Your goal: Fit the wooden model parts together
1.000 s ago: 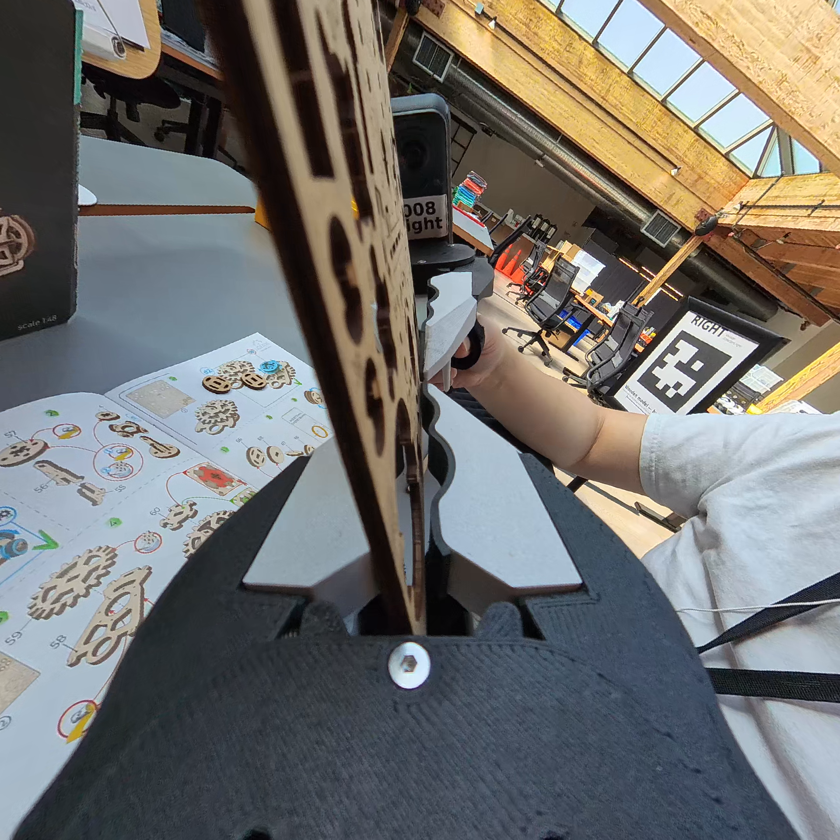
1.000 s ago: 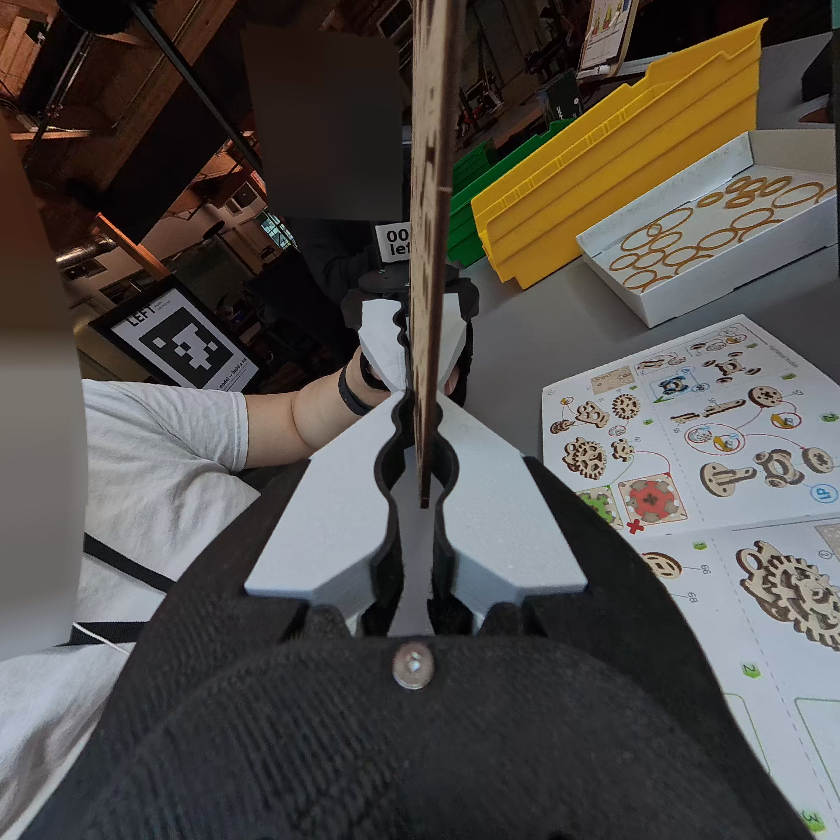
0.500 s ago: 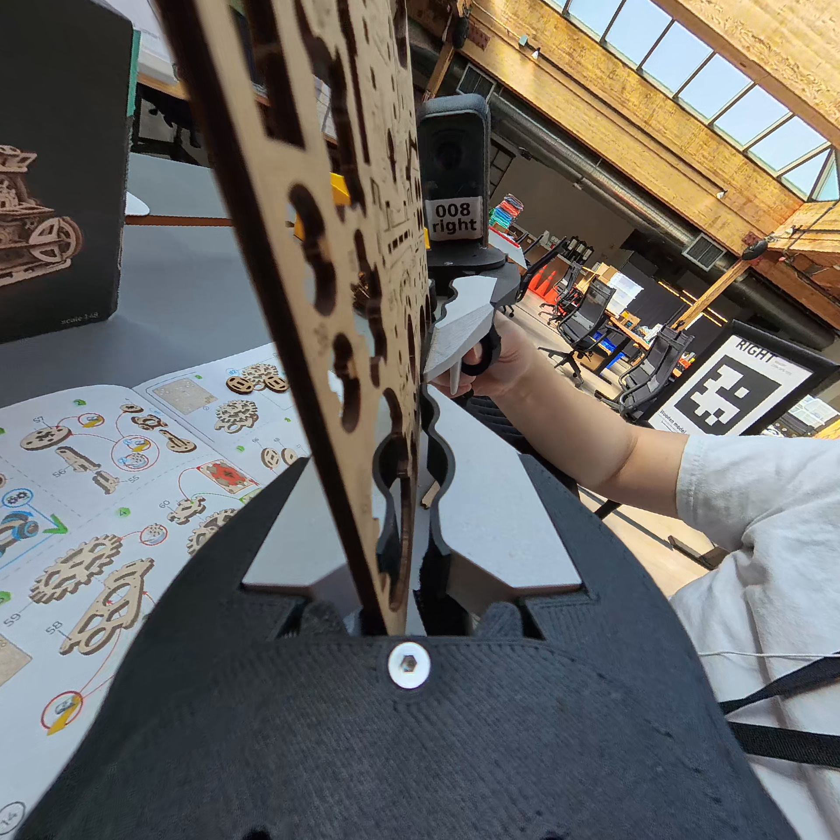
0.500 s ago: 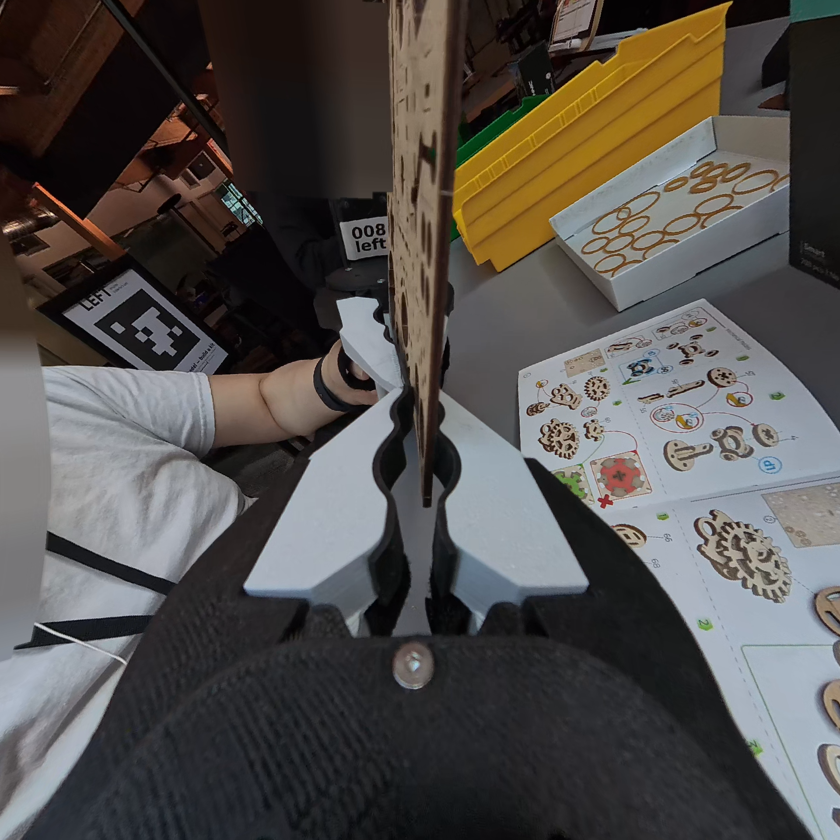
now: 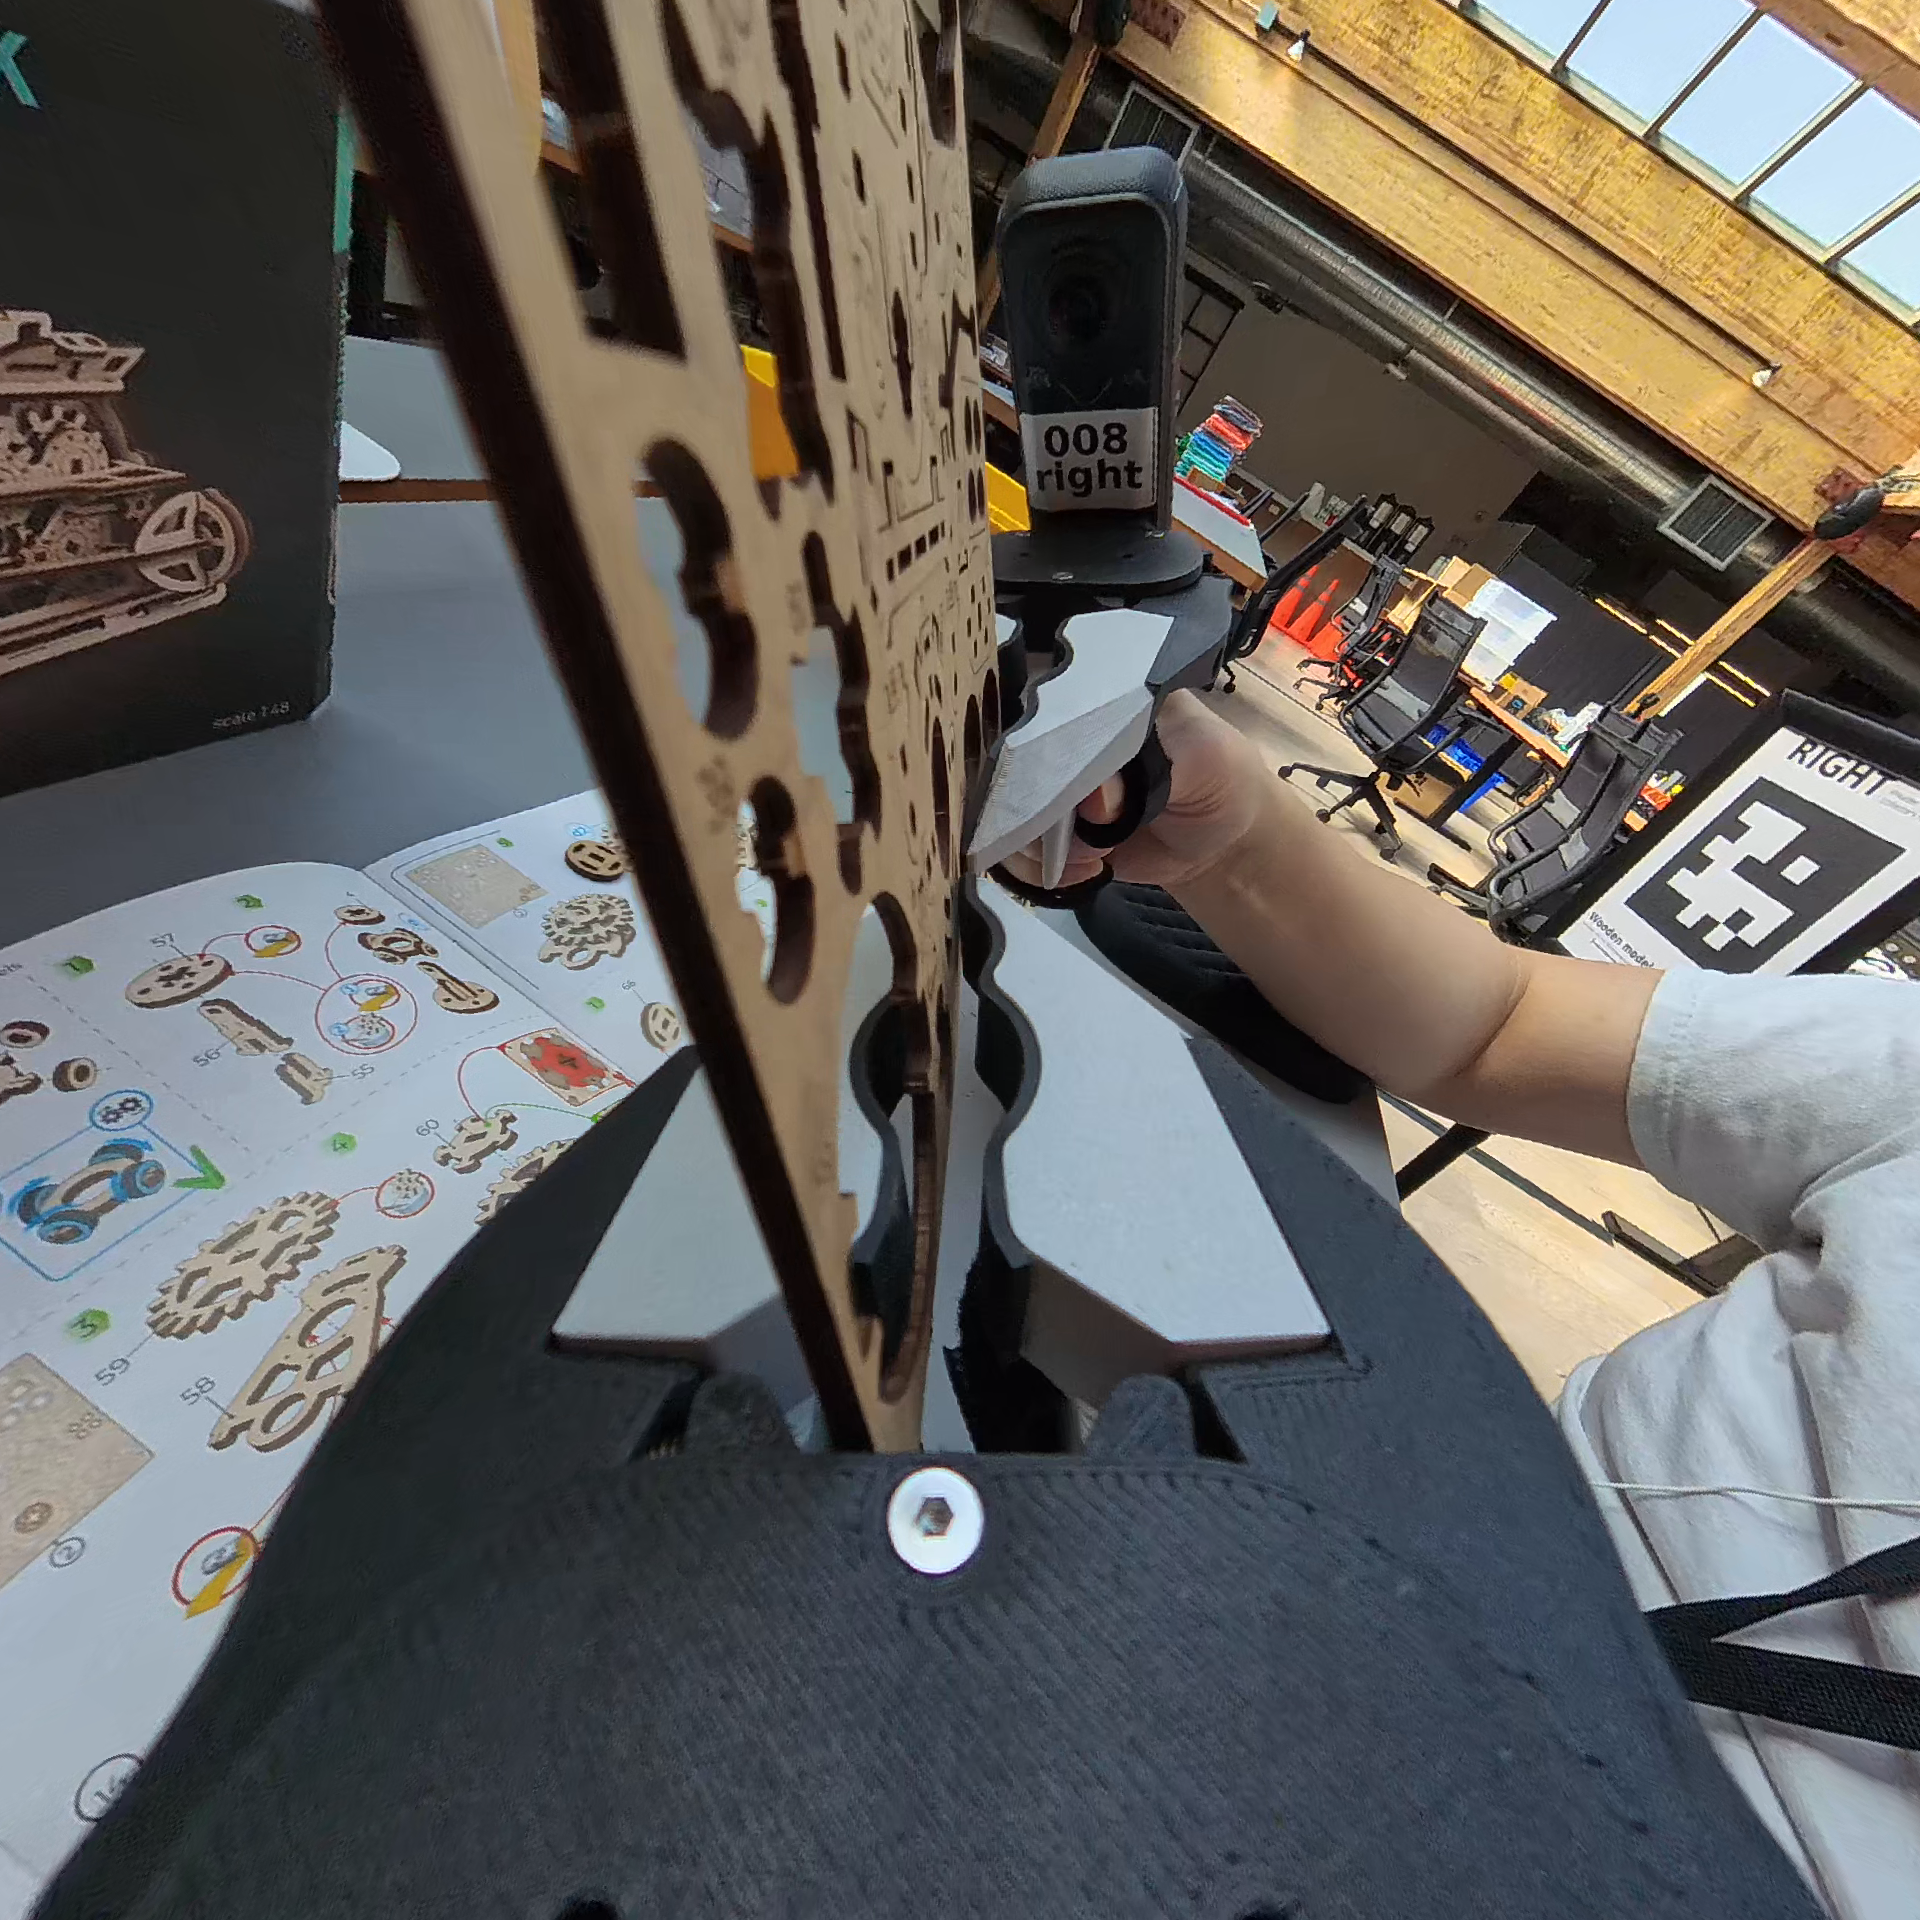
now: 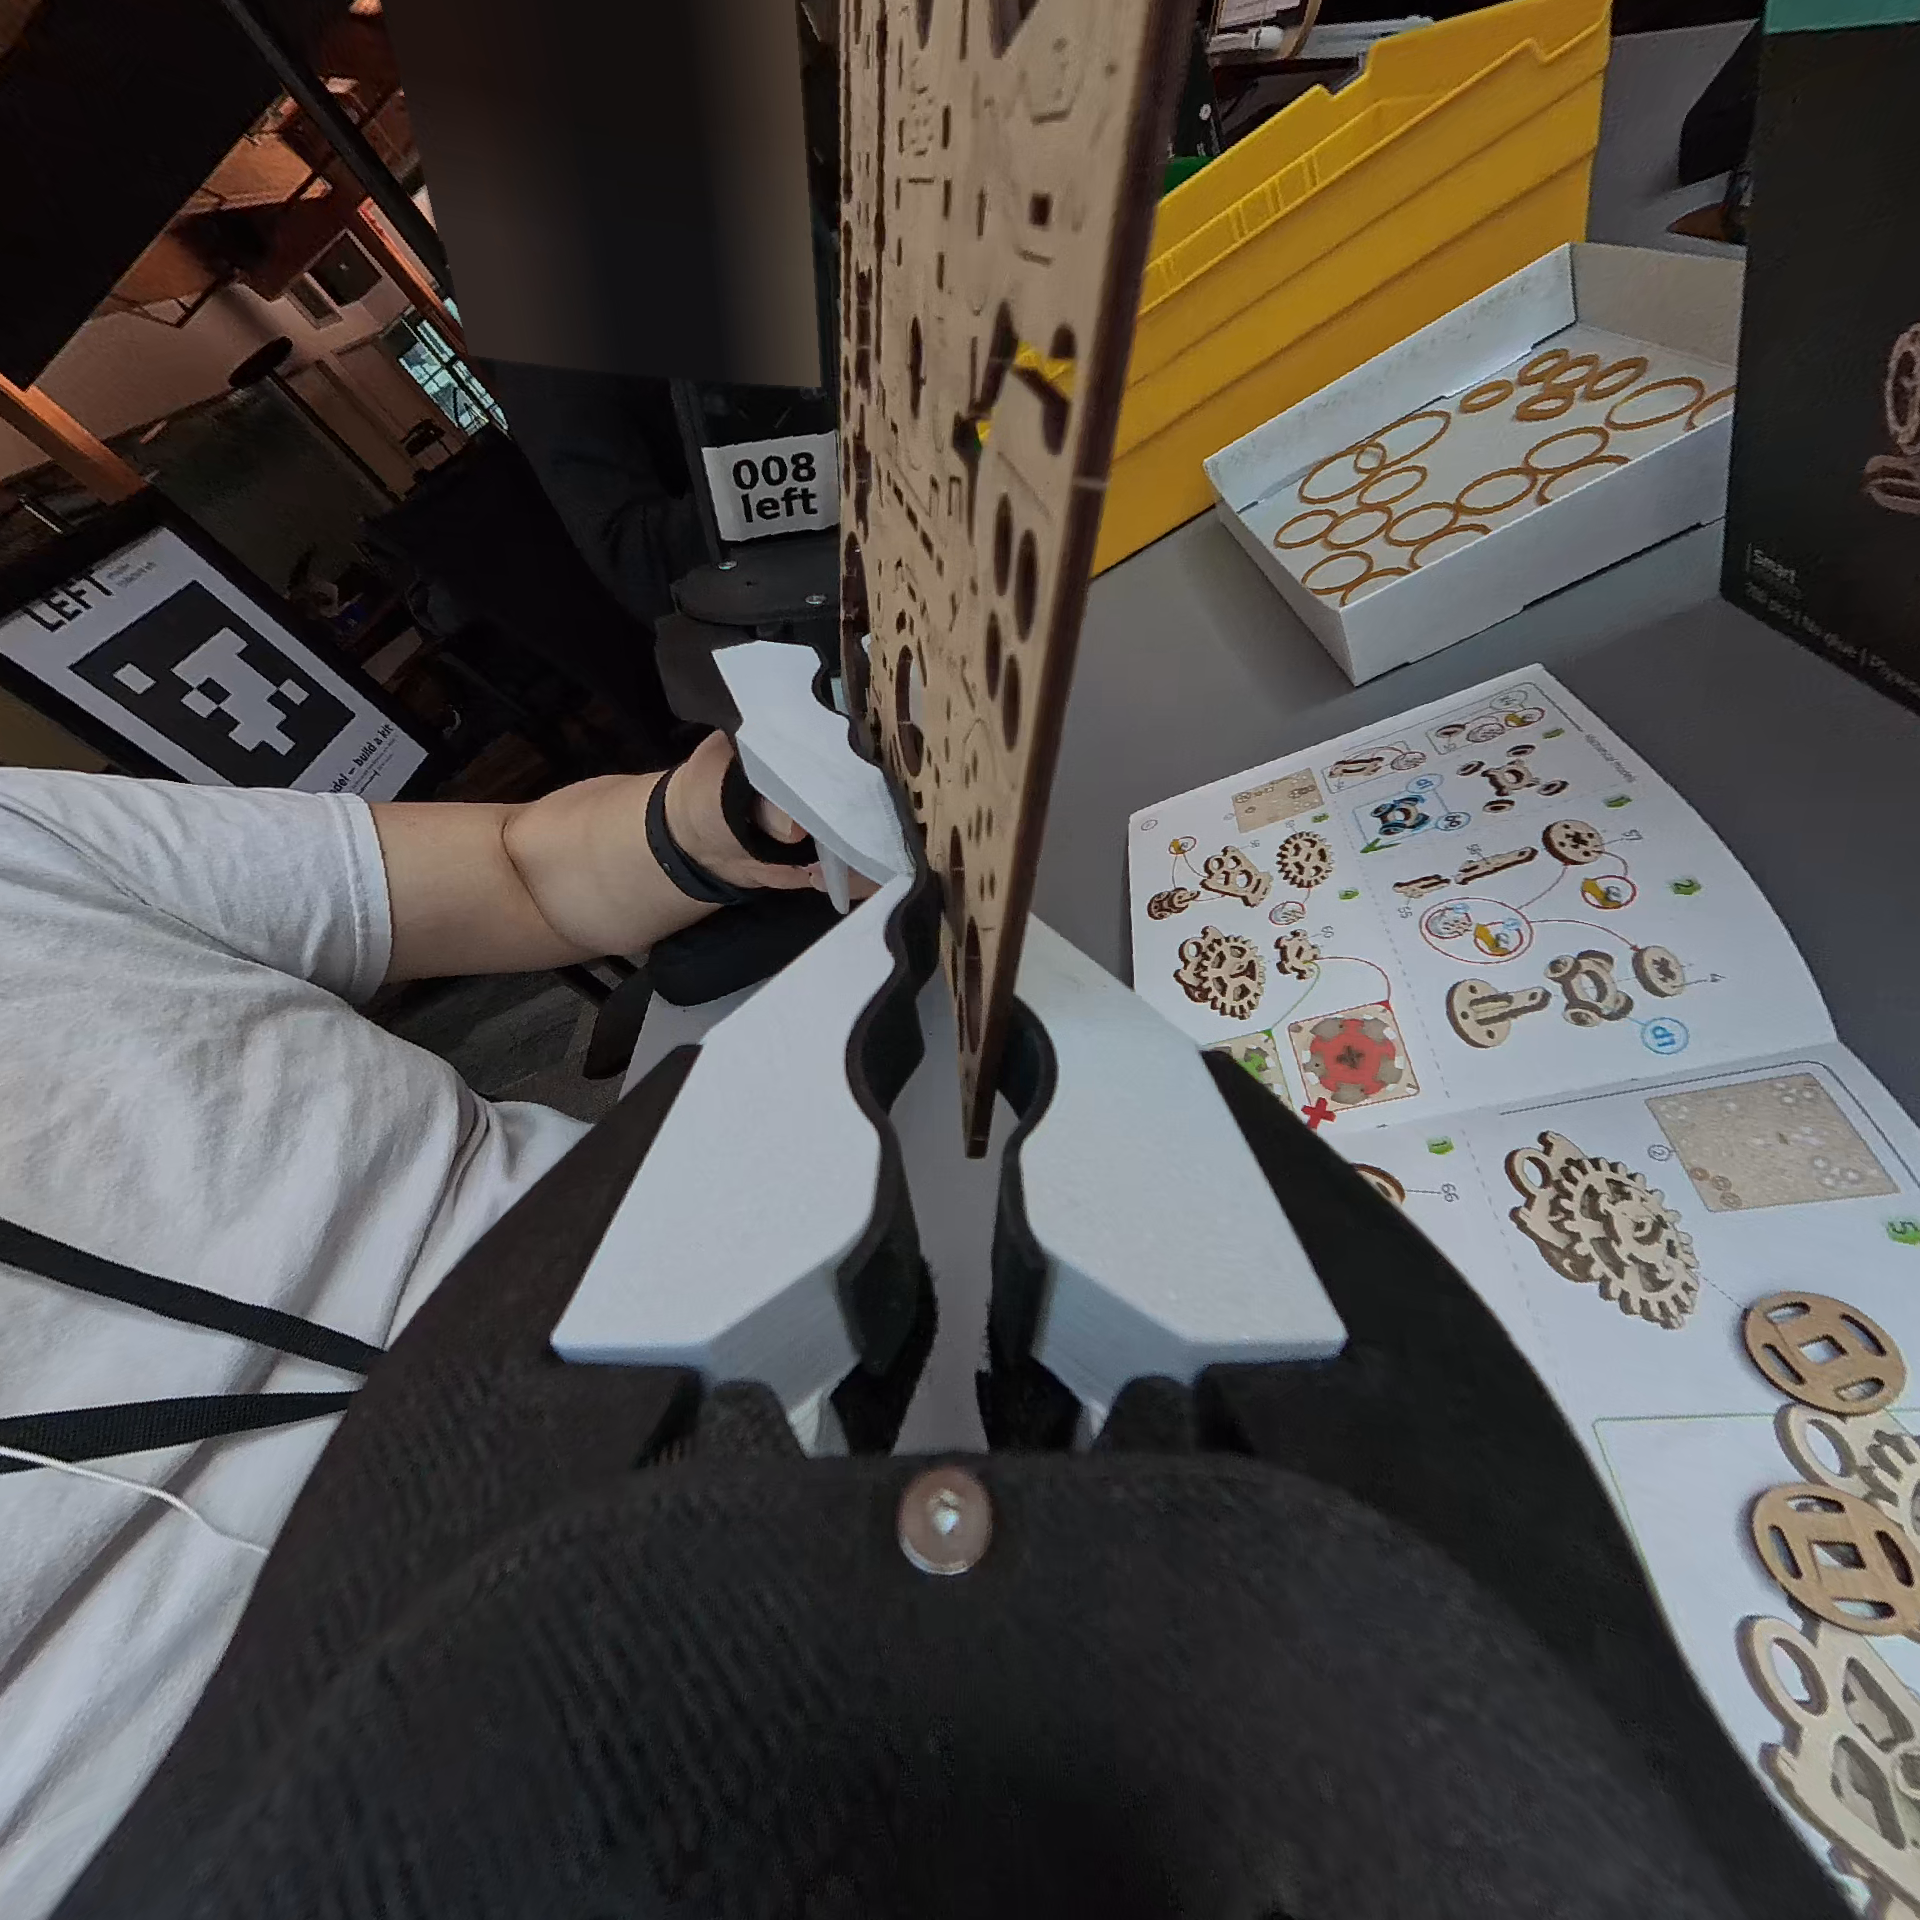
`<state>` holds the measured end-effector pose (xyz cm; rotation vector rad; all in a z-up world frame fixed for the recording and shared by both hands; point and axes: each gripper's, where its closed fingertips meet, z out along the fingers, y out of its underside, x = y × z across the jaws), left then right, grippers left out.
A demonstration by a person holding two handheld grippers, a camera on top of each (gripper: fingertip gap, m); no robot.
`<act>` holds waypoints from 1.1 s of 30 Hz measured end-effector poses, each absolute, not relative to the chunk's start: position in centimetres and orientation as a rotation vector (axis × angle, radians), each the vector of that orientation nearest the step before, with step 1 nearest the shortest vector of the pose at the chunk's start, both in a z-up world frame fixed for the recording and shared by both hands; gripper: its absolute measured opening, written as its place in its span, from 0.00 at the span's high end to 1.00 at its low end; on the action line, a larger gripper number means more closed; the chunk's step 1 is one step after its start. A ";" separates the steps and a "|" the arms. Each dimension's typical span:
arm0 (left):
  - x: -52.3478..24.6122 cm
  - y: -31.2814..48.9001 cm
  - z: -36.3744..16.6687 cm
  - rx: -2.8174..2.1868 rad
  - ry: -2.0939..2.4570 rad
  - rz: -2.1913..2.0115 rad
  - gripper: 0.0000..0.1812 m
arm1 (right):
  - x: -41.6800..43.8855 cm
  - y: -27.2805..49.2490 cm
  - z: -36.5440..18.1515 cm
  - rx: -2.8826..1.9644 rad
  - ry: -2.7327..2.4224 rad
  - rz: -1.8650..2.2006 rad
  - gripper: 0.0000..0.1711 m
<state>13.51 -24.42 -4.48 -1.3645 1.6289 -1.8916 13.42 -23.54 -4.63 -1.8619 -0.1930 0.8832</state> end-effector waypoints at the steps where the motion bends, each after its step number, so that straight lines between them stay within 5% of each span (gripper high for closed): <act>1: 13.5 -24.5 -4.4 -1.357 1.633 -1.897 1.00 | 13.3 -23.6 -4.4 -1.846 -0.193 0.901 0.97; 28: 13.4 -24.7 -4.0 -1.243 1.681 -1.849 1.00 | 13.4 -23.8 -4.0 -1.800 -0.268 0.883 0.97; 31: 13.3 -24.6 -3.9 -1.244 1.682 -1.875 1.00 | 13.4 -23.9 -4.0 -1.824 -0.291 0.828 0.95; 33: 13.2 -23.9 -3.6 -1.258 1.646 -1.908 1.00 | 13.5 -24.3 -3.1 -1.786 -0.296 0.840 0.82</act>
